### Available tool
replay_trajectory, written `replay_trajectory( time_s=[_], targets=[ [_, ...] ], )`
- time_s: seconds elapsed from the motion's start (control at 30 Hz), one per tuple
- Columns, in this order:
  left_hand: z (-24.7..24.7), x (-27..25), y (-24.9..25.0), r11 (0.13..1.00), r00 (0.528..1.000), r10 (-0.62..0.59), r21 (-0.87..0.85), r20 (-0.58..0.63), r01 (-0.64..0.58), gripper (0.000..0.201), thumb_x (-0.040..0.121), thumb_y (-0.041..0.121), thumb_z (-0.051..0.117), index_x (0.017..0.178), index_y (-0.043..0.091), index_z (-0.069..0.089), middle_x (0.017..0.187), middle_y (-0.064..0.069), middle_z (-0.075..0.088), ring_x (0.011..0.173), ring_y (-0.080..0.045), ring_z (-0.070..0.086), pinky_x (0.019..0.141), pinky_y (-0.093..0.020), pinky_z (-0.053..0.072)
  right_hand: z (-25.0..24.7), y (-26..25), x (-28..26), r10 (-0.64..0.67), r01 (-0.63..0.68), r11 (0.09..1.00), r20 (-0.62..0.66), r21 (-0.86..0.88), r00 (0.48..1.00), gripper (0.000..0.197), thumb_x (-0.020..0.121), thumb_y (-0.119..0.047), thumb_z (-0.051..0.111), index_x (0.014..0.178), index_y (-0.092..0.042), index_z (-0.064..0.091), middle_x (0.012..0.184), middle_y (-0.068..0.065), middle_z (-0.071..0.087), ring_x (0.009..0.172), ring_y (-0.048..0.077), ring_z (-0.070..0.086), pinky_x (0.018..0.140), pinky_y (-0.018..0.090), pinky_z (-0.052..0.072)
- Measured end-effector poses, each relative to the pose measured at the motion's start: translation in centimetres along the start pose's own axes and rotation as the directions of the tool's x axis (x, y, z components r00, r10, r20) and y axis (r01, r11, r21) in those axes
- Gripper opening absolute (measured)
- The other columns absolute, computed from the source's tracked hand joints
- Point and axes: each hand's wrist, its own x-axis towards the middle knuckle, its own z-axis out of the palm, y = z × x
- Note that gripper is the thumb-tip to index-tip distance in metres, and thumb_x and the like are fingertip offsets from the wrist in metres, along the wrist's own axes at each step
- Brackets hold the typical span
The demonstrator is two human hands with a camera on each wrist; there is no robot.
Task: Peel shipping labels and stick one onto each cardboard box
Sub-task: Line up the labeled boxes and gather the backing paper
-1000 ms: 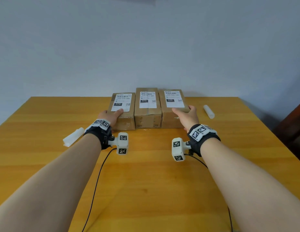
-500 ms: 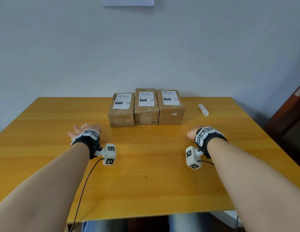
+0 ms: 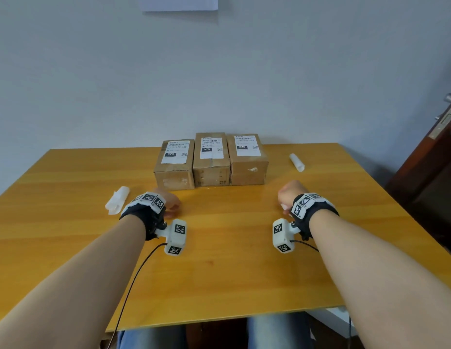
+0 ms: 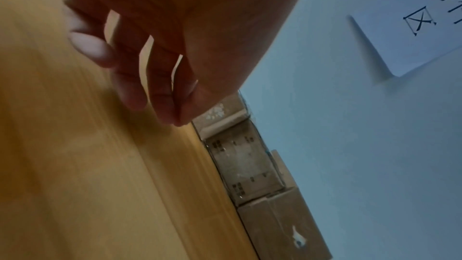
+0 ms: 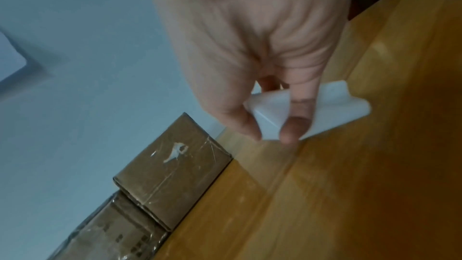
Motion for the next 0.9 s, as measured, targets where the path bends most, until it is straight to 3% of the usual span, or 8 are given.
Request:
replay_trajectory(
  time_s=[0.07,0.13,0.23,0.33,0.43,0.57,0.77,0.9],
  targets=[
    [0.7,-0.3,1.1,0.994,1.000,0.014,-0.113,0.002,-0.014,0.025,0.095,0.010,0.066,0.072,0.008,0.055,0.083,-0.011,0.064,0.057,-0.023,0.056,0.034,-0.019,0.037,-0.2,0.2,1.0,-0.004,0.018,0.987,-0.091,0.160,0.996,0.015,0.099,-0.004,0.056,0.106,-0.005,0.070,0.087,0.005,0.062,0.079,0.035,0.075,0.072,0.043,0.064],
    [1.6,-0.7,2.4,0.976,0.998,0.050,-0.216,0.042,-0.040,0.015,0.096,0.014,0.065,0.082,0.009,0.061,0.083,-0.006,0.068,0.054,-0.020,0.058,0.035,-0.016,0.037,-0.5,0.1,2.0,-0.009,0.055,0.955,-0.157,0.292,0.988,0.020,0.099,-0.004,0.056,0.113,-0.009,0.069,0.111,0.005,0.059,0.074,0.036,0.073,0.058,0.039,0.061],
    [3.4,-1.1,4.8,0.957,0.976,0.118,-0.283,0.185,-0.063,0.015,0.098,0.024,0.065,0.099,0.012,0.074,0.077,0.004,0.073,0.055,-0.012,0.063,0.040,-0.018,0.039,-1.1,-0.1,3.6,0.015,0.083,0.894,-0.214,0.441,0.977,0.020,0.097,-0.001,0.061,0.114,-0.008,0.068,0.138,0.006,0.037,0.073,0.033,0.063,0.068,0.047,0.064],
    [4.7,-1.1,7.4,0.949,0.941,0.200,-0.295,0.273,-0.116,0.018,0.099,0.025,0.065,0.105,0.012,0.077,0.085,0.003,0.078,0.064,-0.014,0.067,0.048,-0.022,0.043,-1.9,-0.3,4.7,0.023,0.098,0.901,-0.270,0.423,0.962,0.024,0.096,0.002,0.056,0.111,-0.012,0.068,0.149,0.007,0.031,0.069,0.024,0.061,0.072,0.047,0.064],
    [5.2,-1.6,10.3,0.928,0.881,0.297,-0.328,0.367,-0.176,0.021,0.103,0.025,0.061,0.111,0.011,0.075,0.090,0.001,0.078,0.071,-0.016,0.068,0.056,-0.023,0.045,-2.4,-0.2,6.5,-0.021,0.123,0.926,-0.276,0.357,0.961,0.047,0.095,0.001,0.048,0.135,-0.020,0.062,0.150,0.007,0.029,0.069,0.021,0.057,0.073,0.041,0.062],
    [5.0,-1.8,14.0,0.886,0.835,0.421,-0.359,0.355,-0.294,0.022,0.105,0.027,0.057,0.113,0.015,0.074,0.086,0.005,0.077,0.072,-0.014,0.070,0.059,-0.023,0.048,-2.5,-0.1,9.0,-0.032,0.112,0.924,-0.218,0.366,0.975,0.044,0.096,-0.005,0.052,0.137,-0.020,0.060,0.155,0.004,0.025,0.075,0.018,0.053,0.081,0.044,0.062],
    [4.5,-0.8,16.3,0.751,0.815,0.578,-0.417,0.039,-0.513,0.022,0.104,0.025,0.057,0.101,0.015,0.077,0.071,0.004,0.072,0.054,-0.014,0.063,0.045,-0.022,0.043,-2.3,0.0,12.5,-0.004,0.032,0.969,-0.113,0.244,0.994,0.062,0.096,-0.013,0.054,0.155,-0.029,0.043,0.167,0.000,0.007,0.125,0.040,0.055,0.083,0.044,0.057],
    [3.7,0.5,15.6,0.716,0.741,0.527,-0.254,-0.416,-0.651,0.024,0.100,0.031,0.056,0.091,0.023,0.076,0.065,0.007,0.065,0.050,-0.012,0.049,0.048,-0.022,0.041,-2.2,-0.3,12.6,-0.003,0.031,0.973,-0.122,0.230,0.993,0.066,0.087,-0.016,0.048,0.149,-0.037,0.044,0.149,-0.001,0.044,0.119,0.035,0.059,0.078,0.039,0.050]
  ],
)
